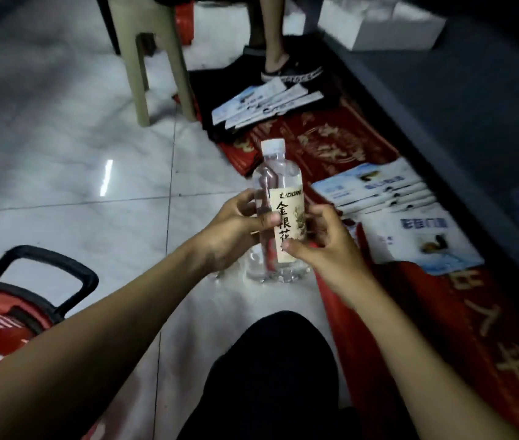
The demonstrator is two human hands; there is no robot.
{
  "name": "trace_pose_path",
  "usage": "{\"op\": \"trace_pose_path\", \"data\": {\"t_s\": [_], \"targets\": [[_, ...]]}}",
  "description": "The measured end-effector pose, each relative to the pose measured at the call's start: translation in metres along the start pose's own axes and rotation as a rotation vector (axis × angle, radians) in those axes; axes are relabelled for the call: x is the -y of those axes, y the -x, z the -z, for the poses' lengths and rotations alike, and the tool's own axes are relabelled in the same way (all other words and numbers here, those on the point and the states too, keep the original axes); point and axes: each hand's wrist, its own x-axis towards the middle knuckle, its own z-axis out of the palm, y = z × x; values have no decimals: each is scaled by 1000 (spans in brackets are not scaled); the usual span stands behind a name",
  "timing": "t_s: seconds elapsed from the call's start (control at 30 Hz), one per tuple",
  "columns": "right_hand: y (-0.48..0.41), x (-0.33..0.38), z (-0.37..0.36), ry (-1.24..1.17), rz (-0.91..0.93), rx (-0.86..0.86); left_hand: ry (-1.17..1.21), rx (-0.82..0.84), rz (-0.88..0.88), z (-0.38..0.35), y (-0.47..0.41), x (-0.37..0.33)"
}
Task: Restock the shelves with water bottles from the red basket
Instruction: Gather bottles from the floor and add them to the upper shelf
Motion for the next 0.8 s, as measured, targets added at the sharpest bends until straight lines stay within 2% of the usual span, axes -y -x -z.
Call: {"op": "trace_pose_path", "data": {"t_s": [0.13, 0.27, 0.43, 0.7, 0.8], "targets": [[57, 58, 53, 12, 82, -42, 76, 164, -67, -68, 20, -49], [116, 116, 93, 67, 193, -301, -22, 367, -130, -149, 44, -92], [188, 189, 151, 255, 294, -607, -240, 587, -278, -255, 79, -141], [283, 287, 211, 496, 483, -962, -287, 1001, -447, -399, 132, -216], [311, 311, 227, 532, 498, -1082, -376, 1040, -509, -440, 147, -240]]}}
